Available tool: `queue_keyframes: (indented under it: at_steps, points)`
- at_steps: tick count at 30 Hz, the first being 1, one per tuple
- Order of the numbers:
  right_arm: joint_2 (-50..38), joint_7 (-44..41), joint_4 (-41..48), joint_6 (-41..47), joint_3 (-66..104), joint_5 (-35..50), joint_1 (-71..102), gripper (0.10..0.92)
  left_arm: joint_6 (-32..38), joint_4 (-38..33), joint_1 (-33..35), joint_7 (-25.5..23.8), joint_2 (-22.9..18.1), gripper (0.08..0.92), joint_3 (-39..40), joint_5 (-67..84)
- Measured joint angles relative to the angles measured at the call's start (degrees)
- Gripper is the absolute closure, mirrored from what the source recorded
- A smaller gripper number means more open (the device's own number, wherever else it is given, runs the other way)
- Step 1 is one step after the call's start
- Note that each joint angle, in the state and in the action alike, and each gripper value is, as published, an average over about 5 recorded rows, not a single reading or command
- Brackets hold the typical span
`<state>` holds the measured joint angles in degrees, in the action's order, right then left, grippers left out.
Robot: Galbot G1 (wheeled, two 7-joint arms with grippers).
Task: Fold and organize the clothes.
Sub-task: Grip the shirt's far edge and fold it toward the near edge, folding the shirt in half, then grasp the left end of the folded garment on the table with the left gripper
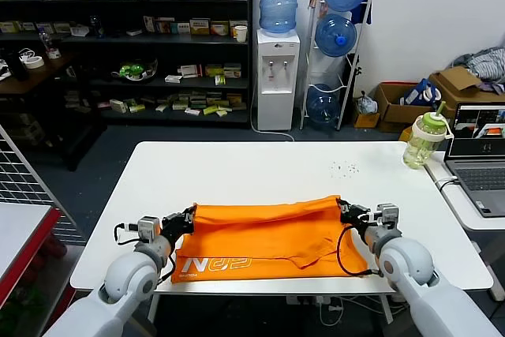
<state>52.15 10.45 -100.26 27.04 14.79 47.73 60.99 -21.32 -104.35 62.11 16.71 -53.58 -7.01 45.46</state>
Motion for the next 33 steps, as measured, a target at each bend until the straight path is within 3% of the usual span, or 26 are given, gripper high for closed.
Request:
queue_keyframes:
  at_steps: [9, 22, 33]
  points:
    - [-2.2, 1.0, -8.0, 0.9, 4.7, 0.7, 9.5, 0.875, 0.8, -5.4, 7.7, 1.2, 0.6, 0.869, -2.0, -2.1]
    - [-2.2, 0.6, -13.8, 1.2, 10.2, -0.4, 18.7, 0.507, 1.2, -6.9, 13.9, 1.6, -0.2, 0.499, -4.6, -5.0]
    - [-1.0, 0.2, -16.3, 0.9, 13.2, -1.5, 23.0, 0.224, 3.1, -2.4, 13.9, 0.2, -3.3, 0.206, -4.9, -8.1]
